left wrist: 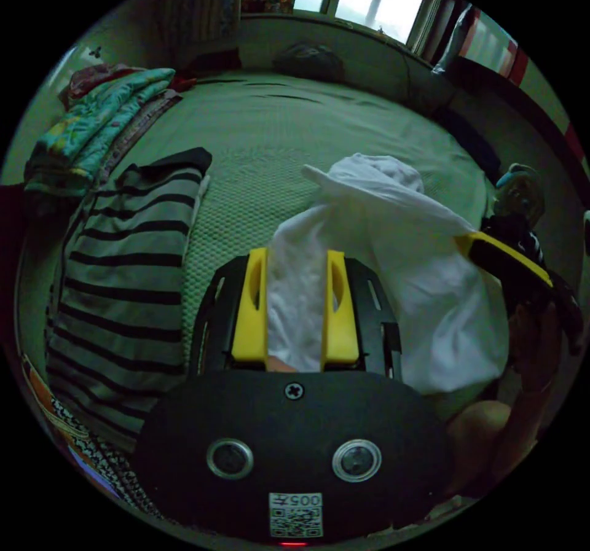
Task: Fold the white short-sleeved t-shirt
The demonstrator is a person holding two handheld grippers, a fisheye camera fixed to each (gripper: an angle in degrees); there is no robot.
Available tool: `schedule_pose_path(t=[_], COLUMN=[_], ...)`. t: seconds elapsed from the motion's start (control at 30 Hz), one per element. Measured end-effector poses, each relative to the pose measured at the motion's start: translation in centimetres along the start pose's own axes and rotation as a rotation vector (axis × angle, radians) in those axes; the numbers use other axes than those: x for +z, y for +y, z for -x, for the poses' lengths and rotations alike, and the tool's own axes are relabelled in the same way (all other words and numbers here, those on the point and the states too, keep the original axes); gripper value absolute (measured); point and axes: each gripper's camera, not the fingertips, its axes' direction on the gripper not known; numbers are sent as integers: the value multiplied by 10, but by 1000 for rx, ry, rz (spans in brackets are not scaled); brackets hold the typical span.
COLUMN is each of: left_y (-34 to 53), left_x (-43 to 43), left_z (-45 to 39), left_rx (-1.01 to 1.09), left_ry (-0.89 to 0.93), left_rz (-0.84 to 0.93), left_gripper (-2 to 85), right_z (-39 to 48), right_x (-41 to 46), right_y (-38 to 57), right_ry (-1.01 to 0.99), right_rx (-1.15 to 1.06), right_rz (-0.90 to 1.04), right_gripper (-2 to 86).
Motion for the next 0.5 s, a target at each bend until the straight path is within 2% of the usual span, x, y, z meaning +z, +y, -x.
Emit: schedule_pose_path(t=[0.07, 0.17, 0.33, 0.5], left_y=[3, 5, 20, 37], left_x=[-2, -5, -33, -65], left_z=[-4, -11, -21, -8], left_rx=[-13, -21, -49, -75], left_ry=[-33, 30, -79, -105], left_rz=[-6, 49, -3, -69], left_gripper=[121, 50, 33, 27], right_z=[-17, -37, -63, -95], right_x=[-4, -13, -32, -51], right_y=[7, 14, 22, 32], right_ry=[7, 14, 100, 168], right_rx=[24, 53, 96, 171], right_rz=[13, 10, -39, -73], right_gripper=[-15, -15, -15, -14])
